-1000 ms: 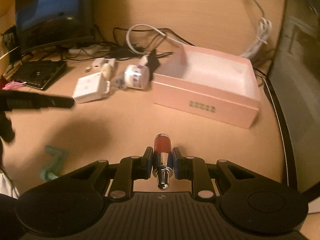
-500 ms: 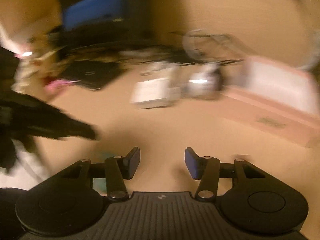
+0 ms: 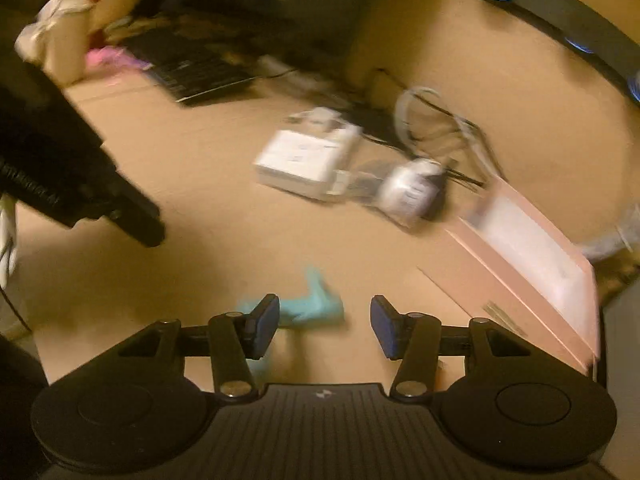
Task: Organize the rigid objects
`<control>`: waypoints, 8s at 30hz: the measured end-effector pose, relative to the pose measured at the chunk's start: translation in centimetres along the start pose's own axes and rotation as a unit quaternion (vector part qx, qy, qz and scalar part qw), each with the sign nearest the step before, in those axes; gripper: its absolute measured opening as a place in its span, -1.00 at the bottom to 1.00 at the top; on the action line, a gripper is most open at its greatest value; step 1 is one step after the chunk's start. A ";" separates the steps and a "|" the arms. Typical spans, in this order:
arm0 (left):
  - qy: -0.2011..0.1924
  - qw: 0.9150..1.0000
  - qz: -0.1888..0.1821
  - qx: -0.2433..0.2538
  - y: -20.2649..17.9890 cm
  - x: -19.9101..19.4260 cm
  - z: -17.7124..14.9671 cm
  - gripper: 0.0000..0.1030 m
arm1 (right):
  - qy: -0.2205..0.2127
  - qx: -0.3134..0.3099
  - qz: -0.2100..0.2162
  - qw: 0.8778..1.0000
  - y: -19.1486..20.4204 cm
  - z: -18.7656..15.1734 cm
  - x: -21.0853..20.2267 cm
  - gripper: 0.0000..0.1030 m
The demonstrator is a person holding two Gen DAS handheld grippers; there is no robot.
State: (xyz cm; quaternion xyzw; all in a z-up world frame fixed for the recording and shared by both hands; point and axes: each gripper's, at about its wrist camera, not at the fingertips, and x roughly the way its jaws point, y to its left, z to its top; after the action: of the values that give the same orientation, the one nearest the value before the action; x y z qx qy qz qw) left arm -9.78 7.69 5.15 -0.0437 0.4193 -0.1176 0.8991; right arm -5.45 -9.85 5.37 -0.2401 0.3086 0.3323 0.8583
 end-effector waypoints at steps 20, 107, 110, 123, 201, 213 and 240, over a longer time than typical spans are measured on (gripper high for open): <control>-0.033 0.975 -0.079 0.205 -6.6 5.5 5.8 -0.72 | 0.007 0.238 -0.082 0.968 -8.2 -8.2 -0.3 -0.61; -0.057 0.994 0.011 0.091 -5.7 9.4 4.1 -0.73 | 0.025 0.238 -0.071 0.968 -8.3 -7.3 -1.5 -0.61; -0.077 0.993 0.000 0.084 -5.9 8.1 4.6 -0.73 | 0.018 0.227 -0.073 0.971 -8.3 -7.0 -3.0 -0.61; -0.120 0.989 -0.089 0.006 -6.3 7.5 22.0 -0.68 | -0.138 0.231 -0.177 0.947 -17.7 4.6 -6.1 0.32; -0.042 0.981 0.144 -0.121 7.9 15.9 14.5 -0.41 | 0.038 0.252 -0.117 0.960 -5.7 -6.1 1.7 0.35; -0.009 0.992 0.065 -0.104 5.0 9.7 7.9 -0.45 | 0.023 0.227 -0.073 0.971 -6.2 -5.2 3.0 0.34; 0.012 0.998 0.024 -0.059 0.1 7.7 4.6 -0.44 | 0.032 0.245 -0.079 0.966 -8.3 -6.7 -0.3 0.52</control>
State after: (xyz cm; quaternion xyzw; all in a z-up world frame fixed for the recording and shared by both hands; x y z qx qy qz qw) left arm -1.43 5.76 2.39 -0.0854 0.4374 -0.0713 0.8924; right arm -2.16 -19.64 2.65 -0.0562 0.3878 0.1702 0.9042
